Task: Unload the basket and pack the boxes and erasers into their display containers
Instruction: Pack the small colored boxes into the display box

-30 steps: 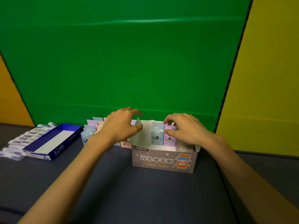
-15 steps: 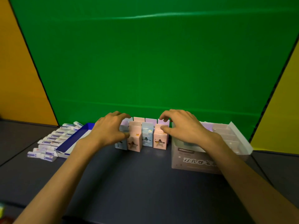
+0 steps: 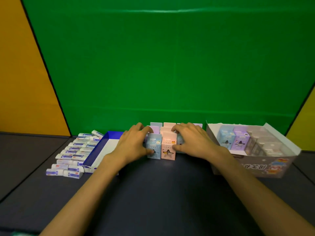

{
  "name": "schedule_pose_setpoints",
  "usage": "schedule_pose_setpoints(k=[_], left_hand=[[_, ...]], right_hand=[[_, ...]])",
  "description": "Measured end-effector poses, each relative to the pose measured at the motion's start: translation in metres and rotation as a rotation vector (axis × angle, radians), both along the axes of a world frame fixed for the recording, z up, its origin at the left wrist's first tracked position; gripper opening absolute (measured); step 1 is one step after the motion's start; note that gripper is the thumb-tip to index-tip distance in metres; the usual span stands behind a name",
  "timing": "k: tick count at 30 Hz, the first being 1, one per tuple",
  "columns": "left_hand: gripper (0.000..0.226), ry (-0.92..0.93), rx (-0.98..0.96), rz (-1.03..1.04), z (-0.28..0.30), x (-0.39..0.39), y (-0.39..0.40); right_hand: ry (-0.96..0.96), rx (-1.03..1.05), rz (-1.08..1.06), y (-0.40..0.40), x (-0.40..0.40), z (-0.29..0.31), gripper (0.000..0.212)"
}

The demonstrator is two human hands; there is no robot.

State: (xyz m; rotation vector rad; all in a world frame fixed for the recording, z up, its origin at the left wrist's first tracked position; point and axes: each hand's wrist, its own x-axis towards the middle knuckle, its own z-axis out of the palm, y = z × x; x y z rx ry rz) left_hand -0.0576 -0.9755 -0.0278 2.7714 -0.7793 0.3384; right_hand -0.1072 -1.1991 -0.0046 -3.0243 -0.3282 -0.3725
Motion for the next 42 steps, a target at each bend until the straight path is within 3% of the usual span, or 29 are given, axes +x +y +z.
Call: schedule_pose_setpoints(k=[5,12,19,25,37,42], left_hand=[[0.047,0.050,-0.065,-0.121,-0.004,0.001,0.004],[0.043,0.151,-0.183,-0.175,0.006,-0.001,0.021],[0.039,0.025,-0.463,-0.161,0.044,-0.007,0.038],[0.036,-0.030,-0.690,-0.234,0.072,-0.010,0.015],[0.037,-0.015,-0.683,-0.383,0.089,-0.026,-0.103],[0.038,-0.069,-0.530,-0.371,0.083,-0.034,-0.164]], right_hand=[[-0.026,-0.051,0.004,0.008,0.004,-0.007,0.061],[0.014,-0.057,0.031,0.017,0.009,-0.015,0.052],[0.108,0.205,0.052,0.014,0.004,0.010,0.045],[0.058,0.471,0.062,-0.010,-0.022,0.057,0.034],[-0.119,0.586,-0.087,-0.139,-0.063,0.084,0.030],[-0.142,0.553,-0.100,-0.200,-0.070,0.074,0.031]])
